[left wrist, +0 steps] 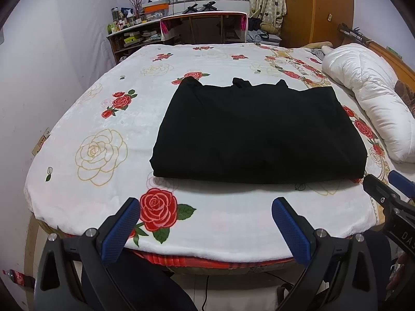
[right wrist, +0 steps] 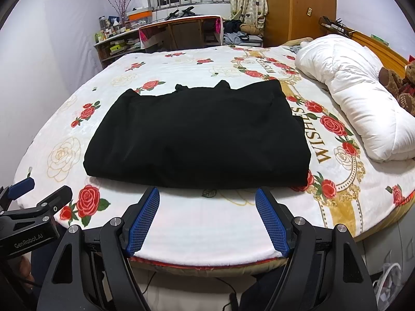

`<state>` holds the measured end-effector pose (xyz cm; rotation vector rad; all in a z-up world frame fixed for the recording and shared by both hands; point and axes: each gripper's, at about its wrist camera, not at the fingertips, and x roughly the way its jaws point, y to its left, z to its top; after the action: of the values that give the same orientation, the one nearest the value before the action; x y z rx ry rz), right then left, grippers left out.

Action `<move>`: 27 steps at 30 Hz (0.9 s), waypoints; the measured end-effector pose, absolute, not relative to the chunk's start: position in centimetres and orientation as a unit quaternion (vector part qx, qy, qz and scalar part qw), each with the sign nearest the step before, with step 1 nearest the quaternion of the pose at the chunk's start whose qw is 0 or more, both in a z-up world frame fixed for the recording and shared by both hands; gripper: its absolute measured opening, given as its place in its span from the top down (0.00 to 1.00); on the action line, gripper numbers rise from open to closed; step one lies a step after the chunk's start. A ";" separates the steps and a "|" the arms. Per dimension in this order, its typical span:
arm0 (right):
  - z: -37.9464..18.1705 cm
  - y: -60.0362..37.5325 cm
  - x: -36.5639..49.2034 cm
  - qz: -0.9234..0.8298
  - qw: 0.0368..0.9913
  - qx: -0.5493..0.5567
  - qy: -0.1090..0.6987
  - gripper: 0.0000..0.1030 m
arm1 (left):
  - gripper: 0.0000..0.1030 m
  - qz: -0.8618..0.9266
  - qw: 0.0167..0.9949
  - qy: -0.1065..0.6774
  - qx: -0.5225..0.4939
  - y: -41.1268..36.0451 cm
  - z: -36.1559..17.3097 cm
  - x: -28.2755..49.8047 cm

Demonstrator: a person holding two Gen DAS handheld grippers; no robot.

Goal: Fold large clothes

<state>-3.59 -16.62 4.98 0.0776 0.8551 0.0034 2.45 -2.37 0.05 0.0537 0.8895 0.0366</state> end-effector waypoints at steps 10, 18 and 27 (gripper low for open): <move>5.0 -16.5 -3.5 0.002 0.909 0.036 0.416 0.26 | 0.01 0.019 0.900 0.435 0.025 -2.2 -0.2 2.6; 5.0 -16.5 -3.5 0.002 0.909 0.037 0.416 0.26 | 0.01 0.019 0.899 0.437 0.025 -2.2 -0.2 2.6; 5.0 -16.6 -3.5 0.002 0.909 0.036 0.415 0.26 | 0.01 0.019 0.899 0.437 0.024 -2.1 -0.3 2.5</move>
<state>-3.48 -16.55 4.99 0.0745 0.8560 0.0047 2.54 -2.11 -0.26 0.0490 0.9051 0.0383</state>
